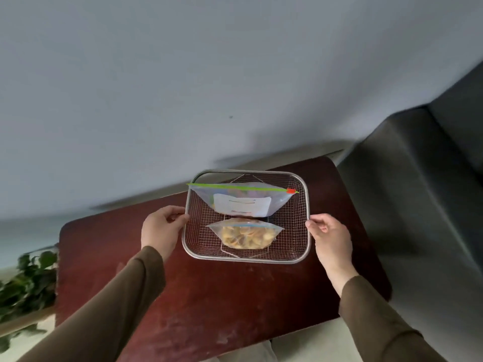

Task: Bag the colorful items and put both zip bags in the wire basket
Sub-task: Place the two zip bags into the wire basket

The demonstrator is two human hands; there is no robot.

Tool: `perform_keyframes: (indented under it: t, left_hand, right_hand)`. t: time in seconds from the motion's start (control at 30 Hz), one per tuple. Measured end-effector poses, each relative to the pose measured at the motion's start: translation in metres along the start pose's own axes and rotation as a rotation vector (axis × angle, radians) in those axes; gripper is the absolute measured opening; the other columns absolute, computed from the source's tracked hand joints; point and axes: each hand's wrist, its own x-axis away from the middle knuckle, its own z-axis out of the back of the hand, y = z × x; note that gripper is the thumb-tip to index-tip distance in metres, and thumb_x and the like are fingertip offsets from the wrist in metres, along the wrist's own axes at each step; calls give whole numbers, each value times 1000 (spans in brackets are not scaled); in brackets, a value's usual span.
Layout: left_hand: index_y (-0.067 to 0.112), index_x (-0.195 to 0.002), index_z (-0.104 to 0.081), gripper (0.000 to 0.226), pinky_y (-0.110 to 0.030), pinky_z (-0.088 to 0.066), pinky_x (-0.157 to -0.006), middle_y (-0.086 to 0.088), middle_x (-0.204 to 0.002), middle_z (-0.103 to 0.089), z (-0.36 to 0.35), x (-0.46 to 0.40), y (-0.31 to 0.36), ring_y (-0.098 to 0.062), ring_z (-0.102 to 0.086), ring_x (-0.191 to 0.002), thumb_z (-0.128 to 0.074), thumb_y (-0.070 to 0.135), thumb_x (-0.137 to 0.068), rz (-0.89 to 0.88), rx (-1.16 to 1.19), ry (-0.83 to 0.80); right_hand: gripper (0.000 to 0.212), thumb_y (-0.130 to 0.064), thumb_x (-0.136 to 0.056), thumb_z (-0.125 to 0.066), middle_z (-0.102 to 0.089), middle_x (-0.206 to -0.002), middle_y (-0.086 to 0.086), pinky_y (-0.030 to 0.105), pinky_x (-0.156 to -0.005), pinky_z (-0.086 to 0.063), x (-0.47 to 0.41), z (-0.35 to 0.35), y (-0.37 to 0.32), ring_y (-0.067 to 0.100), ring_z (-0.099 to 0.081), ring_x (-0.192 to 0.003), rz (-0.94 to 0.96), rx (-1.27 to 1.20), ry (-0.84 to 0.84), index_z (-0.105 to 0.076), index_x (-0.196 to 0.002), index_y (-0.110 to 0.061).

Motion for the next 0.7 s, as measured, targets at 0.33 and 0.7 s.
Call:
perform_keyframes:
  t: [0.33,0.7]
  left_hand:
    - [18,-94,-79,9,-41,-63,-78,-2,-81,-78,61,18,-66,-23,-75,-77,-78,18,-85,188,163,185]
    - [16,-95,-79,9,-21,-51,-66,-2,-84,-78,65,16,-90,-17,-72,-74,-77,19,-86,240,199,217]
  right_hand:
    - [12,-24,-90,-65,-70,-85,-7,22,-67,-45,1,-74,-52,10,-66,-83,142,142,-153,-73,-97,-19]
    - [14,-25,-90,-64,-73,-88,-6,22,-66,-46,1,-95,-68,10,-67,-84,169,184,-160,-74,-97,-18]
